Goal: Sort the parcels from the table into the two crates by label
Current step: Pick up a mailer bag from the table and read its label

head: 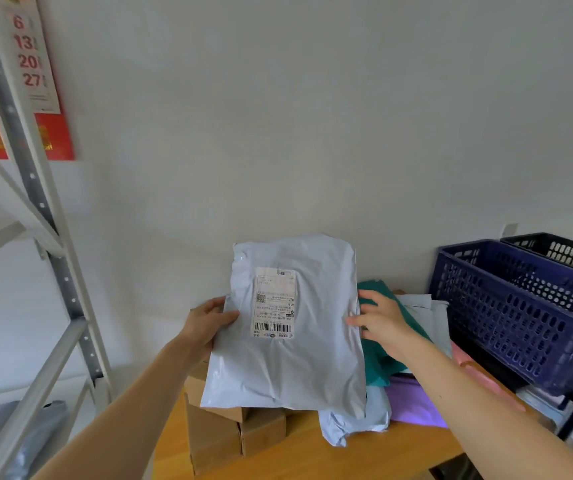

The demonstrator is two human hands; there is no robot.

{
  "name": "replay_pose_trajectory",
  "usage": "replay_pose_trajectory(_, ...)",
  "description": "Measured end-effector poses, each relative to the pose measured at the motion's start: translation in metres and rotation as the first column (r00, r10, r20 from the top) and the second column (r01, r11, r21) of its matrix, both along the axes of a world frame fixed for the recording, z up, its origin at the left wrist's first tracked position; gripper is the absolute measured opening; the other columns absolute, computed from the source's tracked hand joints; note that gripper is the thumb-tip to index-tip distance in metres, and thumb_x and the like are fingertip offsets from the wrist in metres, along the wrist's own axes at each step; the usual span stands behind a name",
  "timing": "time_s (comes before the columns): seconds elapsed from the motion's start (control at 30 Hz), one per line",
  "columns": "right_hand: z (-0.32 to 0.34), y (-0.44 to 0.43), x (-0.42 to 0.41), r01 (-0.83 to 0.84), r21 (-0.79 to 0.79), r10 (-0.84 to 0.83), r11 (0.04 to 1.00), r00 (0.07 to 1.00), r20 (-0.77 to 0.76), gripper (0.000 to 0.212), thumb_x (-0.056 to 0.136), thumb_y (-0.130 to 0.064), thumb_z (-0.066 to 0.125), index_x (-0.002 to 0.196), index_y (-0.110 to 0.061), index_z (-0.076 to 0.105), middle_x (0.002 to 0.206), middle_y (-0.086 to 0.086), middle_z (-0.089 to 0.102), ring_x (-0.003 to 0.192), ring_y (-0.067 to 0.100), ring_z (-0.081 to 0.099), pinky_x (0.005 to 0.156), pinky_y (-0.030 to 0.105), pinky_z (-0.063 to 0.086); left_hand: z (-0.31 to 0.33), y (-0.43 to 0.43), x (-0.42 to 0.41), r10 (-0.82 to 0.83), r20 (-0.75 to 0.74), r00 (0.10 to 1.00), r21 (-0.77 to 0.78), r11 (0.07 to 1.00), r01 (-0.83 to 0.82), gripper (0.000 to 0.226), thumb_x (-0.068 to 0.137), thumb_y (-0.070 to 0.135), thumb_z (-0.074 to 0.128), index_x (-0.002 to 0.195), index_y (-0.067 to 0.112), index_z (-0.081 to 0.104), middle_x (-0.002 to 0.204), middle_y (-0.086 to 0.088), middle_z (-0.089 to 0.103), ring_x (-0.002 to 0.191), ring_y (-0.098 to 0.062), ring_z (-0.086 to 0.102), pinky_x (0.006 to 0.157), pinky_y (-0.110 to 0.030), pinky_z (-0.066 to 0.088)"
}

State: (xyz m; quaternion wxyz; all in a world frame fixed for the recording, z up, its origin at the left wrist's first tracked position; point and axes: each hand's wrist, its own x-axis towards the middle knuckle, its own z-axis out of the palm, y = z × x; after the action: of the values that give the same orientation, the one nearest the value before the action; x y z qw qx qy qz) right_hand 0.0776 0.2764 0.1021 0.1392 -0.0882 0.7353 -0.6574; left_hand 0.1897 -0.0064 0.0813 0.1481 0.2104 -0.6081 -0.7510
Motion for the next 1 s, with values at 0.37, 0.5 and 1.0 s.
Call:
replay_pose_trajectory(0.37,-0.011,-0.008,0.040,0.103,-0.012,-0.103,0.995,0.992,-0.067,0.056,0.079,0.019,0.060,0.127,-0.010,0.052,0.093,0.006,0.065,0.084,0.020,0.065,0.066,0.033,0.056,0.013,-0.013,0.022,-0.024,-0.030,0.999,-0.085,0.996,0.022,0.036,0.086,-0.007,0.062,0.115,0.015,0.061,0.102,-0.014,0.068,0.082,-0.027,0.065,0.067,-0.035,0.057)
replay_pose_trajectory(0.5,-0.019,-0.011,0.048,0.119,0.093,-0.117,0.988,0.993,-0.034,0.057,0.081,0.015,0.060,0.130,-0.008,0.046,0.099,0.008,0.061,0.083,0.016,0.061,0.066,0.028,0.054,0.022,-0.015,0.016,-0.007,0.002,1.000,-0.297,0.955,0.007,0.032,0.087,-0.002,0.063,0.112,0.019,0.063,0.090,-0.012,0.067,0.081,-0.029,0.063,0.084,-0.044,0.054)
replay_pose_trajectory(1.0,0.042,-0.060,0.042,0.186,0.666,0.521,0.722,0.486,-0.702,0.053,0.090,-0.026,0.065,0.138,-0.015,0.045,0.144,0.001,0.041,0.133,0.016,0.038,0.109,0.029,0.025,0.049,0.046,-0.023,-0.191,0.162,0.968,-0.948,0.242,0.206,0.031,0.086,0.000,0.050,0.105,0.024,0.048,0.084,0.002,0.062,0.074,-0.023,0.055,0.074,-0.041,0.050)
